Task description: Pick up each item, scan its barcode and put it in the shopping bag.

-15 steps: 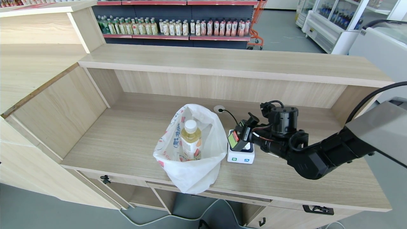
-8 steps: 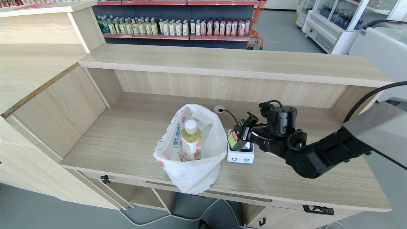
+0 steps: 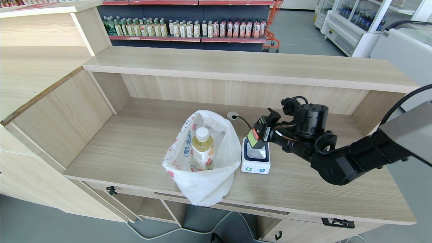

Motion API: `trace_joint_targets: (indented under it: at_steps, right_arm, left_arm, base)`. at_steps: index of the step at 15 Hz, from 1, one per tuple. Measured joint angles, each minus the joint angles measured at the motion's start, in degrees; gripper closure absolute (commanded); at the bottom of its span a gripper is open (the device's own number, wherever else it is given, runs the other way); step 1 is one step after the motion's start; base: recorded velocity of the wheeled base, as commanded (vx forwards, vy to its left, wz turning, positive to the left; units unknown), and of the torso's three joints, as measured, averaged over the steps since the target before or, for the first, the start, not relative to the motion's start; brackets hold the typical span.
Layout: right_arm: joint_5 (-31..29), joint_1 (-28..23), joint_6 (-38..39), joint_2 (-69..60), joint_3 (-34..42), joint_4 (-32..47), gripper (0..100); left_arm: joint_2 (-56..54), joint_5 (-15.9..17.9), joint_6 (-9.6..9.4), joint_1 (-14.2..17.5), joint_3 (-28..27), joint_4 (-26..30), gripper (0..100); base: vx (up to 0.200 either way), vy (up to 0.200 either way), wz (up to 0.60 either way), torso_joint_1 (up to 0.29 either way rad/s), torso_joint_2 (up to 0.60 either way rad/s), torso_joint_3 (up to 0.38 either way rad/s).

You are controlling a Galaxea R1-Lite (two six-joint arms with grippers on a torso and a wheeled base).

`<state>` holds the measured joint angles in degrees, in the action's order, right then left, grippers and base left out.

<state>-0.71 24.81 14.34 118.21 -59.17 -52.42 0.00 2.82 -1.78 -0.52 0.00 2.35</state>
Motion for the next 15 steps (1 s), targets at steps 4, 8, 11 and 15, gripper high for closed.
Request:
trace_joint_targets:
  at_steps: [4,8,11,15]
  right_arm:
    - [2.9,-0.6,-12.5,-7.2,2.6,-1.0,100]
    - [5.8,0.6,-17.9,-8.4,4.0,-6.8,100]
    - [5.6,0.9,-18.0,-6.3,3.7,-7.2,100]
    - [5.3,0.7,-18.4,-1.4,0.7,-7.5,100]
  left_arm:
    - [0.0,0.0,0.01,0.0,0.0,0.0,0]
    - [0.0,0.0,0.09,0.0,0.0,0.0,0]
    - [0.0,0.0,0.06,0.0,0.0,0.0,0]
    - [0.0,0.0,0.11,0.0,0.0,0.0,0]
  base:
    - [0.000,0.000,0.00,0.000,0.00,0.000]
    - [0.000,0.100,0.00,0.001,0.00,0.000]
    - [0.000,0.200,0.00,0.007,0.00,0.007]
    - [0.000,0.100,0.00,-0.002,0.00,0.000]
